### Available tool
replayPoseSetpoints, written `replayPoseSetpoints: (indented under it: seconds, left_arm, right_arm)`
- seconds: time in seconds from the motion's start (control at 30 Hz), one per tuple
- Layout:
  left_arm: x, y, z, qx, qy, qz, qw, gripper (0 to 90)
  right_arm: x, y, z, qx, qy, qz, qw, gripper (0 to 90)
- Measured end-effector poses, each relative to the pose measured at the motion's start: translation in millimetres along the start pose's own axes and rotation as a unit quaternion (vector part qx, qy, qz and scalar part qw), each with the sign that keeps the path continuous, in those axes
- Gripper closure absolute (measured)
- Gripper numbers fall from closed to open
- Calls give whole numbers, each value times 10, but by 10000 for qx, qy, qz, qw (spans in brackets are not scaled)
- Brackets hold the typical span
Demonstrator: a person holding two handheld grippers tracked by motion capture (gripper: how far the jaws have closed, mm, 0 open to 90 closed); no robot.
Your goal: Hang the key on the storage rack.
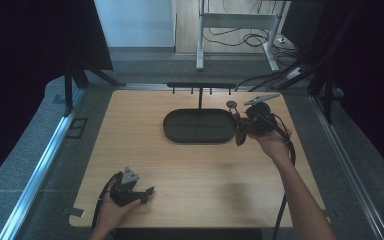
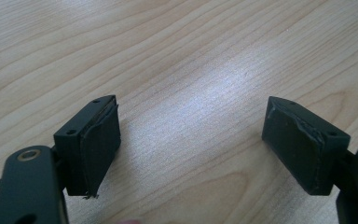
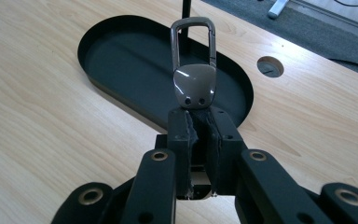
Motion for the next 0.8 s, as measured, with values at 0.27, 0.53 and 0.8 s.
replayPoseSetpoints:
  seconds: [0.27, 0.53, 0.8]
  left_arm:
    - [0, 0, 0, 2, 2, -2, 10000, 195]
    - [0, 0, 1, 2, 1, -3, 10000, 195]
    - [-1, 0, 1, -1, 0, -8, 10000, 195]
  right_arm:
    - [-90, -41, -34, 60, -54, -36, 10000, 806]
    - [-135, -76, -103, 133, -174, -28, 9998, 807]
    - [-177, -172, -199, 251, -264, 43, 9993, 807]
Point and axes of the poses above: each handheld gripper's, and its own axes: y roughly backward along the jaws, x roughly out of its underside, z roughly to its left, the point moved 10 cm from there along -y, roughly forward along the jaws, and after that the axes turned 8 degrees about x, right-handed, at the moved point
